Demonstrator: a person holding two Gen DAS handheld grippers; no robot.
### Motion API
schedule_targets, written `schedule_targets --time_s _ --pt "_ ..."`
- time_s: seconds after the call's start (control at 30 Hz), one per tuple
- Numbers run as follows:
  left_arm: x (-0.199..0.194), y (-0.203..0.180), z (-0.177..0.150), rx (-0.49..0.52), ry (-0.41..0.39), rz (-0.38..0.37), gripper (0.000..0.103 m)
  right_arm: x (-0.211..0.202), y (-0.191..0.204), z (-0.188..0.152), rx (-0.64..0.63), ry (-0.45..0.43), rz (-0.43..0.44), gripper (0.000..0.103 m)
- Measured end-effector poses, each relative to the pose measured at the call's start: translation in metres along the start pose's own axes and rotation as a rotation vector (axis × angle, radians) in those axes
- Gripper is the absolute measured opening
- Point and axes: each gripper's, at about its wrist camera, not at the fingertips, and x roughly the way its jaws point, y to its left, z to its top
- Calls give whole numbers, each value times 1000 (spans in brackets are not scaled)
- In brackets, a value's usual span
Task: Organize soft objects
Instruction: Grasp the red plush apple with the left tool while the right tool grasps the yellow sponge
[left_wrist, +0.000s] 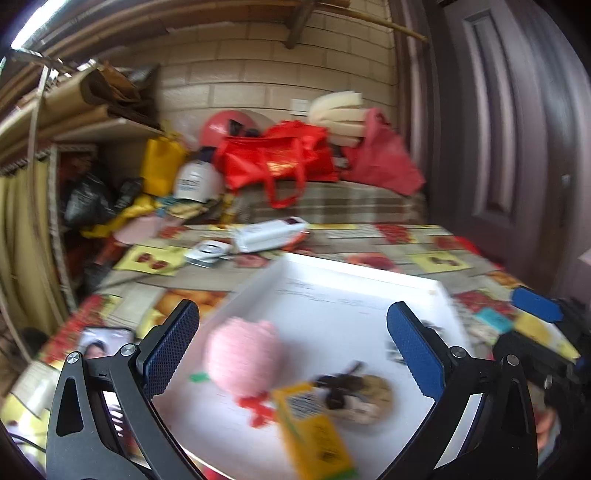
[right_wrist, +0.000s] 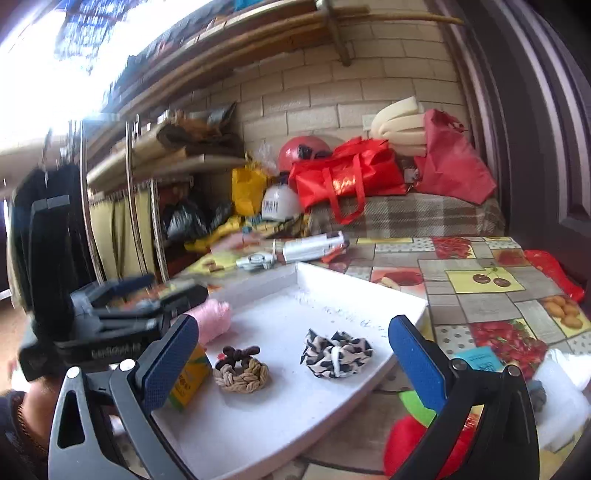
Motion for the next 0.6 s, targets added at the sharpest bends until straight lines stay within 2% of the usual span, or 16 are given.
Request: schedule_targets --time_s 0.07,0.17,0.27,0.33,0.4,0.5,0.6 --pt "-6 -11 -1 6 -3 -61 103 -16 -15 1 54 -59 13 103" --pt "-14 -31 -2 36 -12 -141 103 -43 -38 2 95 -125 -39 103" --pt "-20 -57 -6 84 16 -252 103 -74 -64 2 112 -174 -165 103" --pt "-19 -84 -10 162 65 -304 103 -90 -82 2 134 -185 -258 103" --pt "-20 -111 -14 247 94 -332 103 -106 -106 3 192 -185 -350 103" --pt "-25 -137 -19 301 105 -390 102 -119 -136 -1 233 -131 -432 103" --pt "-19 -162 -23 345 150 -416 102 -124 -159 -5 279 -56 -413 103"
